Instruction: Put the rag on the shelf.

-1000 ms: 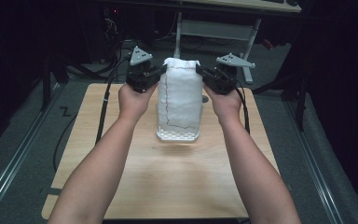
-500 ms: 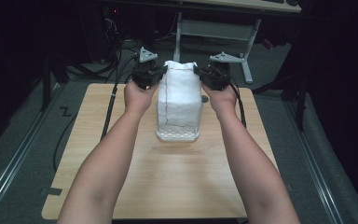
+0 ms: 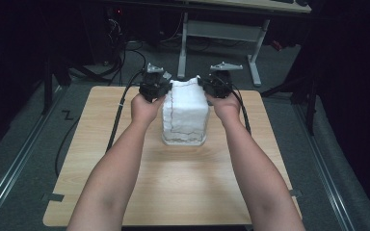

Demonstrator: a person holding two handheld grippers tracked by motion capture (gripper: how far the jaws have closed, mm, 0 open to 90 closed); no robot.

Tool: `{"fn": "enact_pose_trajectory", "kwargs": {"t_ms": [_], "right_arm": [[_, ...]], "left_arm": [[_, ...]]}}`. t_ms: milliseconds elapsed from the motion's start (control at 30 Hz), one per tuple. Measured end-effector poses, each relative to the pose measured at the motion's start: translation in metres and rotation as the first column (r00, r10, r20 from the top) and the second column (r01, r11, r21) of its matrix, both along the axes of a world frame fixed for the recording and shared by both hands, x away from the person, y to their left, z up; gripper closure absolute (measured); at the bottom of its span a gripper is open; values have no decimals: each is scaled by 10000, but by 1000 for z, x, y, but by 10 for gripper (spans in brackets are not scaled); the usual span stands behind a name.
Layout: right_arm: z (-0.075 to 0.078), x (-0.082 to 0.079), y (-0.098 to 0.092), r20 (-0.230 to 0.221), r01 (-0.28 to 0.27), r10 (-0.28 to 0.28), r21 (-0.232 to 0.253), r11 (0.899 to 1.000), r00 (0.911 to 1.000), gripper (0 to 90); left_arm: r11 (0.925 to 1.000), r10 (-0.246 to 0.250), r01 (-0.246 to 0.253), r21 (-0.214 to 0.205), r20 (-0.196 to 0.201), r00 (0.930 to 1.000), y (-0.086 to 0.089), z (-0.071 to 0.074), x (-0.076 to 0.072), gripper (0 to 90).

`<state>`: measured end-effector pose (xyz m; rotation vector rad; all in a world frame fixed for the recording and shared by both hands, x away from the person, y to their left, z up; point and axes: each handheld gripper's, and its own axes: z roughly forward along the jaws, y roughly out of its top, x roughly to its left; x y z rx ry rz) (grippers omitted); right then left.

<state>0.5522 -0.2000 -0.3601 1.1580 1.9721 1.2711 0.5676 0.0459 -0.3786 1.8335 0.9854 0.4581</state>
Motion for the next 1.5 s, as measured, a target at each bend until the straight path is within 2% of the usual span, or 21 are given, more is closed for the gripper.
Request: {"fn": "enact_pose_trajectory", "kwargs": {"t_ms": [67, 133, 233, 367, 533, 600, 667, 733, 800, 967, 1033, 1100, 1167, 1300, 1433, 1500], "right_arm": [[-4, 1, -1, -91, 108, -108, 17, 9999, 9999, 811], [-5, 2, -3, -103, 194, -193, 92, 9998, 9998, 760], [-5, 1, -6, -171, 264, -261, 185, 9995, 9995, 742], [-4, -4, -7, -261, 345, -343, 77, 9994, 9991, 700], [-4, -11, -8, -232, 365, -362, 128, 9993, 9991, 659], [-3, -13, -10, -307, 274, -267, 224, 9994, 9992, 635], [-1, -15, -11, -387, 124, -107, 433, 9990, 9992, 609], [2, -20, -13, -274, 68, -55, 462, 9989, 9996, 592], [5, -24, -14, -237, -10, 19, 389, 9992, 9997, 565], [7, -33, -16, -37, 55, -54, 304, 9995, 10000, 533], [6, -39, -17, 55, 31, -33, 234, 9997, 10000, 524], [6, -45, -18, 41, -21, 20, 217, 9998, 10000, 512], [5, -56, -23, 125, -179, 172, 525, 9985, 9998, 505], [-2, -77, -33, 280, -85, 74, 423, 9991, 9996, 483], [-13, -99, -42, 456, 37, -50, 295, 9996, 9989, 453], [-19, -109, -46, 502, 91, -105, 294, 9995, 9987, 430]], "left_arm": [[9999, 109, -109, -61, -40, 9999, 2, -2, 0, 788], [9989, 145, -151, -440, -157, 9998, 6, -3, 1, 693], [9979, 459, -466, -448, -158, 9988, 10, -2, 0, 652], [9973, 448, -454, -576, -113, 9989, 13, 1, -5, 640], [9991, 317, -309, -305, 253, 9992, 10, 3, -16, 633], [9993, 239, -231, -291, 284, 9993, 10, 5, -18, 625], [9986, 178, -163, -502, 307, 9994, 12, 8, -21, 613], [9983, 169, -145, -562, 424, 9990, 14, 13, -26, 601], [9988, 204, -177, -447, 594, 9980, 16, 16, -30, 592], [9989, 229, -204, -419, 590, 9980, 24, 19, -37, 571], [9990, 74, -53, -452, 467, 9989, 27, 19, -41, 566], [9978, -175, 214, -631, 618, 9979, 33, 19, -51, 572], [9976, -141, 191, -669, 747, 9971, 39, 16, -61, 571], [9977, -105, 164, -651, 906, 9958, 53, 8, -84, 560], [9971, -80, 143, -746, 837, 9965, 67, -6, -105, 548], [9974, -237, 291, -661, 812, 9964, 72, -15, -117, 533]]}}
